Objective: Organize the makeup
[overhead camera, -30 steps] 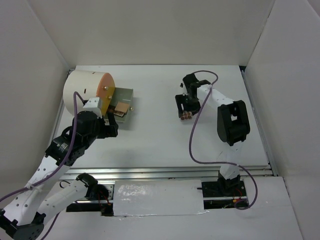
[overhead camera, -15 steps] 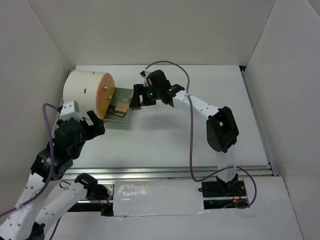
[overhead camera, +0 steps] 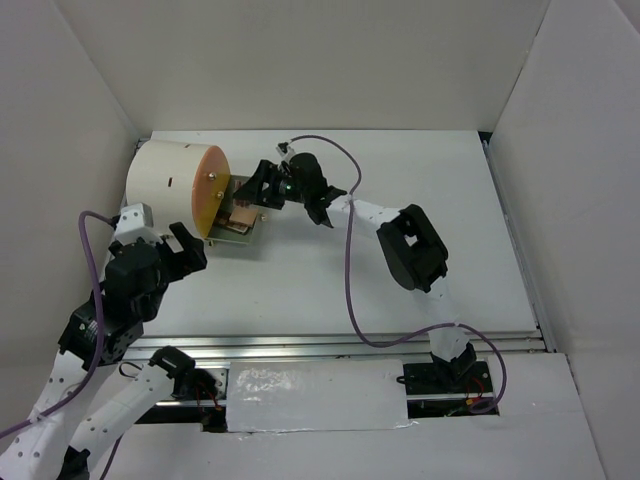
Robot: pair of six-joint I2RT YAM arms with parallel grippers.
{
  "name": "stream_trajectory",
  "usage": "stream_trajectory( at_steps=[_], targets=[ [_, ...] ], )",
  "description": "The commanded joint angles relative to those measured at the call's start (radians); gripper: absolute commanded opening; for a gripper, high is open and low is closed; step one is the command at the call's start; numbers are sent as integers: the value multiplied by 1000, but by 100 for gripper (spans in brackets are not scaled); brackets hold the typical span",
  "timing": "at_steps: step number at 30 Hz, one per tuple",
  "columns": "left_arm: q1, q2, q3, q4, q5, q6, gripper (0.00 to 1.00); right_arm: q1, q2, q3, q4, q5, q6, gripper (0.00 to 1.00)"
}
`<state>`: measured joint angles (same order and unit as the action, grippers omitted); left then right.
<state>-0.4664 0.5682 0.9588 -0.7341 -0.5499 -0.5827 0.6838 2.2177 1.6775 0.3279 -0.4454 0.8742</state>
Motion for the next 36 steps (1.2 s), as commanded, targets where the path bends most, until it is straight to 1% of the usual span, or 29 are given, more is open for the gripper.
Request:
stream_trajectory(
  at_steps=[1,3,5,9,10,15,20,22,23,24,26,27,28,29,30,31,32,34,35,36],
  targets=[
    [5,2,-5,33,7,6,99,3,-10,34,119,28,29,61],
    [5,-1,-8,38,11,12,99,3,-1,47,105,24,16,64],
    [5,2,-9,44,21,15,99,6,13,54,108,1,13,75],
    [5,9,-8,42,30,20,99,11,13,91,68,-7,-27,91],
    [5,9,-8,42,28,20,99,13,14,122,28,-10,-52,100],
    [6,6,-9,42,27,18,99,13,2,156,-46,13,-83,100],
    [6,10,-6,35,2,0,99,7,-79,70,-23,51,-78,100],
    [5,27,0,30,-16,-17,99,0,-113,18,-53,121,-75,100],
    [5,38,15,25,-50,-35,100,2,-145,2,-81,160,-80,100],
    [6,54,33,12,-70,-52,99,2,-160,-24,-149,257,-83,100],
    [11,128,113,-36,-129,-84,99,2,-193,-54,-208,338,-67,99],
    [11,157,144,-60,-157,-104,99,2,-205,-97,-245,373,-60,97],
    [11,218,219,-95,-177,-124,99,2,-232,-122,-257,436,-50,95],
    [12,252,260,-109,-209,-131,100,2,-249,-149,-274,473,-38,90],
    [12,315,300,-126,-231,-137,99,2,-266,-210,-268,497,-17,87],
    [12,344,381,-155,-258,-156,99,0,-292,-237,-265,537,-8,82],
    [14,373,420,-162,-301,-160,99,2,-299,-269,-265,553,-4,63],
    [34,452,515,-151,-327,-146,99,2,-277,-262,-280,554,-12,42],
    [46,481,547,-143,-334,-138,99,2,-259,-242,-324,554,-17,21],
    [86,540,575,-136,-329,-120,100,3,-239,-196,-352,544,-26,15]
  ],
)
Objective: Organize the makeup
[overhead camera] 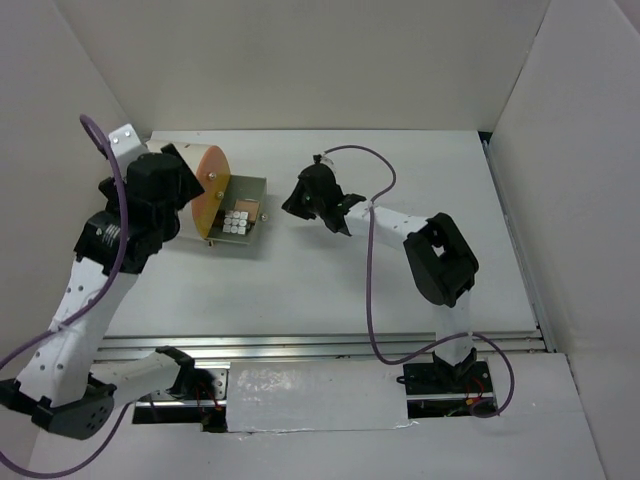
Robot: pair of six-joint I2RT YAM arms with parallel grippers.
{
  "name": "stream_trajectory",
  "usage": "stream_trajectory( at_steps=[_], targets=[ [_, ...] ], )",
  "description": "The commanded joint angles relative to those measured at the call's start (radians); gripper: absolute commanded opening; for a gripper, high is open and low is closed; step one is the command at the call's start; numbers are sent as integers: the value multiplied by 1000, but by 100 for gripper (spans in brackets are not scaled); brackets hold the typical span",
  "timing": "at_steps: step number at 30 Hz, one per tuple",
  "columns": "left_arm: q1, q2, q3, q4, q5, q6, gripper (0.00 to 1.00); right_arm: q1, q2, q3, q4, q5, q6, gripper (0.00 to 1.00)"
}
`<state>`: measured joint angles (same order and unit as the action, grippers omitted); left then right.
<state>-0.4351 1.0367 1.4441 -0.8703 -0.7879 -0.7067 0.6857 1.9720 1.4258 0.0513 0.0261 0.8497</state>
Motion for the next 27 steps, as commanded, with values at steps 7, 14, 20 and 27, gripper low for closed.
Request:
stream_trajectory(
  at_steps=[7,14,20,27],
  targets=[
    [334,324,309,103,146,95,99,2,50,48,-65,67,15,0],
    [423,526,341,278,205,174,70,2,113,117,-39,21,-20,0],
    [432,640,383,309,197,187,37,-5,180,179,-44,-9,-35,0],
    [432,614,213,419,210,178,31,-14,218,205,-25,-60,-23,0]
  ],
)
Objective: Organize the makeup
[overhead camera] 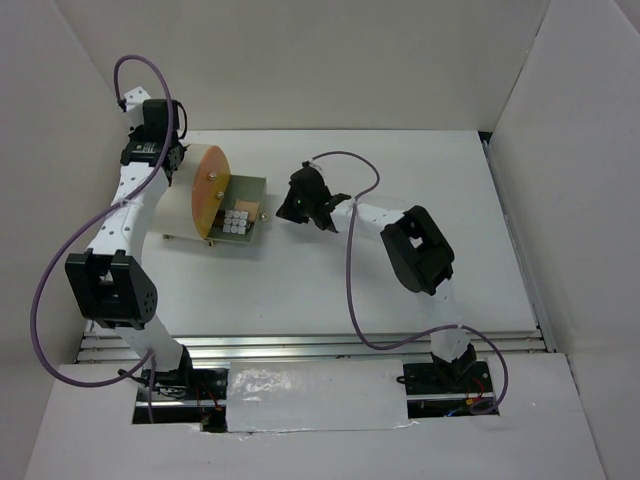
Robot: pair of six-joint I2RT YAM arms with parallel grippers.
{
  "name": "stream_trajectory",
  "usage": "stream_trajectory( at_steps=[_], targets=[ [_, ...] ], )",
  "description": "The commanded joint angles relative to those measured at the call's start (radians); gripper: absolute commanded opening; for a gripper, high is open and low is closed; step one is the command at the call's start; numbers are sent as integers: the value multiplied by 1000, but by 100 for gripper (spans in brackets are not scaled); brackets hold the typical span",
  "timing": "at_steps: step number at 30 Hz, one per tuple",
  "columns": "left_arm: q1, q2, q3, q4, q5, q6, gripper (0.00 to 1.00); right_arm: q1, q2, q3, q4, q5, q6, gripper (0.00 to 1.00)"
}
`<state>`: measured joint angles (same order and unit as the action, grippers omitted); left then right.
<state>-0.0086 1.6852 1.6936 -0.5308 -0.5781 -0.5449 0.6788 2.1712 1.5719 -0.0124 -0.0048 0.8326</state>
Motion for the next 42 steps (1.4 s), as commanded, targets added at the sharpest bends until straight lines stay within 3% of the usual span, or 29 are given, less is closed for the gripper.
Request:
stream_trajectory(
  at_steps=[1,19,34,42],
  targets=[
    [6,-35,-58,80,-2,8,30,-8,24,59,48,-37,-4,0],
    [6,-47,-123,41,-32,-50,30,-7,136,139,227,-245,48,4],
    [-1,-45,-126,37,-25,-69,31,-5,223,142,544,-380,241,9],
    [-11,-38,-117,25,-35,-73,32,4,347,290,528,-406,302,13]
  ],
)
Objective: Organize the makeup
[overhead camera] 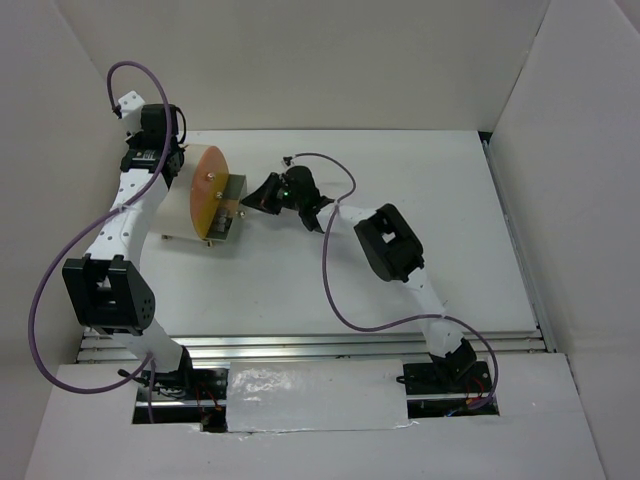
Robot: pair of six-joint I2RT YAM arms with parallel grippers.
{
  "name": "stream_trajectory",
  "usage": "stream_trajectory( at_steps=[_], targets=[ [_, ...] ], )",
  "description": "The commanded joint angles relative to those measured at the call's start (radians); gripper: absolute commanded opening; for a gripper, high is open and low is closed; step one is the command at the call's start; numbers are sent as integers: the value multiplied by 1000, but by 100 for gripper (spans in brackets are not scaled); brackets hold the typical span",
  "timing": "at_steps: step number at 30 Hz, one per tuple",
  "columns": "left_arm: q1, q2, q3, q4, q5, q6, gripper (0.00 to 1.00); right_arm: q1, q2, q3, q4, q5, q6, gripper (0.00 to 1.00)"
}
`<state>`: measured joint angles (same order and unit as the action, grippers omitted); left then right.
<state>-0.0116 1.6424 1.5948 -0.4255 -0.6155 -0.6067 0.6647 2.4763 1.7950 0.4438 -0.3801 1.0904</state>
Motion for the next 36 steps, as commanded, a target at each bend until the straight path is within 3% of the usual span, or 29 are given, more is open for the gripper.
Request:
stream_trajectory(
  at_steps=[1,17,22,33,35,36],
  targets=[
    [-8,4,-18,-82,2,-11,32,21,56,90,85,-42,67,13],
    [-11,-18,-24,-91,7,-42,35,55,230,260,291,-105,215,18],
    [-11,-7,-16,-102,11,-48,35,62,266,339,254,-91,221,19],
    [-11,-10,1,-114,23,-64,35,64,253,311,283,-69,230,27],
    [-11,-16,16,-137,13,-68,41,56,213,197,349,-62,227,27],
    [-8,-26,40,-147,13,-67,55,53,137,126,383,-49,223,28]
  ],
)
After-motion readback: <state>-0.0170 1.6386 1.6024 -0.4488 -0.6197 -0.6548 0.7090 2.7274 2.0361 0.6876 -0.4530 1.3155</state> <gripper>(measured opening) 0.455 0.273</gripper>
